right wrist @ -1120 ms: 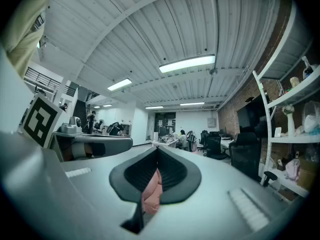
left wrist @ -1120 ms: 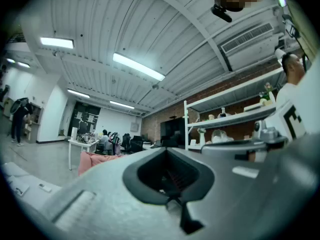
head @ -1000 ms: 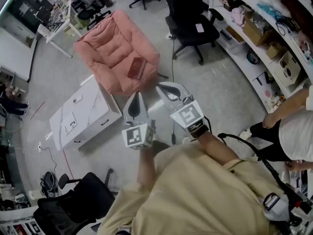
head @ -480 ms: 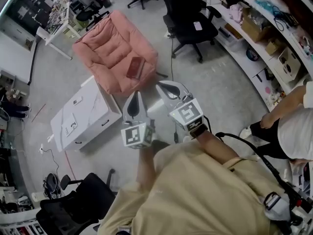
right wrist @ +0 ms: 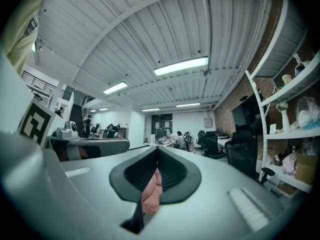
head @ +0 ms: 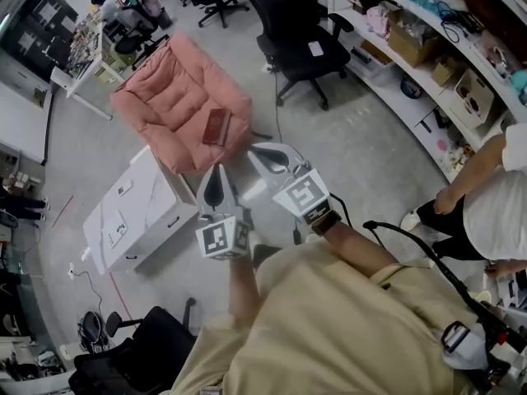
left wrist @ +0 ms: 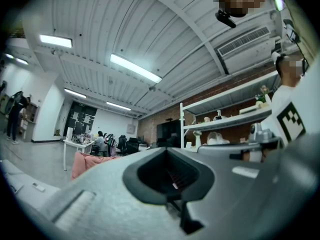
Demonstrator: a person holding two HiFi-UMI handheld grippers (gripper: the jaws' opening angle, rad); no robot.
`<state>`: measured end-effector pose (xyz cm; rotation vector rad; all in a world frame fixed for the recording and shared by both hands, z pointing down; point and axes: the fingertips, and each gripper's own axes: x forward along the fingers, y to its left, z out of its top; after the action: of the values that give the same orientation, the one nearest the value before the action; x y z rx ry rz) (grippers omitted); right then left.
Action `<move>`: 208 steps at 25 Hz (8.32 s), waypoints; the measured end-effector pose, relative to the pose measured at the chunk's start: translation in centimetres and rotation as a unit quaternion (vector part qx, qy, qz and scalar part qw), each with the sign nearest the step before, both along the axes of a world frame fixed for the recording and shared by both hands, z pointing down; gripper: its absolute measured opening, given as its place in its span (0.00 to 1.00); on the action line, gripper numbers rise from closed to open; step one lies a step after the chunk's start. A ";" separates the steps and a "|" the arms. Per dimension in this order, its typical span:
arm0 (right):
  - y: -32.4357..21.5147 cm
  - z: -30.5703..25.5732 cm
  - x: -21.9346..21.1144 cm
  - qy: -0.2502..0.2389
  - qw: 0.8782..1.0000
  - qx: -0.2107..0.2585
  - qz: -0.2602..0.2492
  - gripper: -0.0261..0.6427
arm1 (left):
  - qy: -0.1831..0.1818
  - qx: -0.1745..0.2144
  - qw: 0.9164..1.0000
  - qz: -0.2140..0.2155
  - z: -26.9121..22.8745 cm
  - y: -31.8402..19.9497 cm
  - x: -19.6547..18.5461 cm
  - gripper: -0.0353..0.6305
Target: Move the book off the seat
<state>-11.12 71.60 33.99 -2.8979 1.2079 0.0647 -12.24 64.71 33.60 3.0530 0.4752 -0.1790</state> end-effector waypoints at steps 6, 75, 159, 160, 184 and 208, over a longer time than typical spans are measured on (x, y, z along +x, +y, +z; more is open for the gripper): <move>0.5 0.5 0.0 -0.005 1.000 0.002 -0.001 0.05 | -0.005 0.003 1.000 0.005 -0.3 1.0 0.1 0.06; -10.3 12.6 18.9 -0.182 0.983 -0.006 -0.005 0.05 | -0.126 -0.046 0.991 -0.014 10.2 -13.5 18.8 0.06; -26.4 59.7 56.7 -0.698 0.715 0.008 0.023 0.21 | -0.621 -0.169 0.758 0.107 62.9 -30.3 62.3 0.47; -26.3 58.6 57.2 -0.687 0.727 0.003 0.015 0.21 | -0.610 -0.178 0.766 0.100 61.6 -30.4 62.5 0.47; -48.1 14.8 67.4 -0.278 0.904 -0.010 -0.324 0.19 | -0.170 -0.129 0.955 -0.205 11.9 -52.3 63.6 0.40; -71.2 -5.3 17.1 -0.012 0.740 0.025 -0.672 0.17 | 0.053 -0.066 0.839 -0.538 -5.7 -67.4 6.1 0.36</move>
<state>5.97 0.42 28.73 -1.2978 2.7679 0.0402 -6.14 -2.73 27.85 2.7647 -1.2354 -0.3772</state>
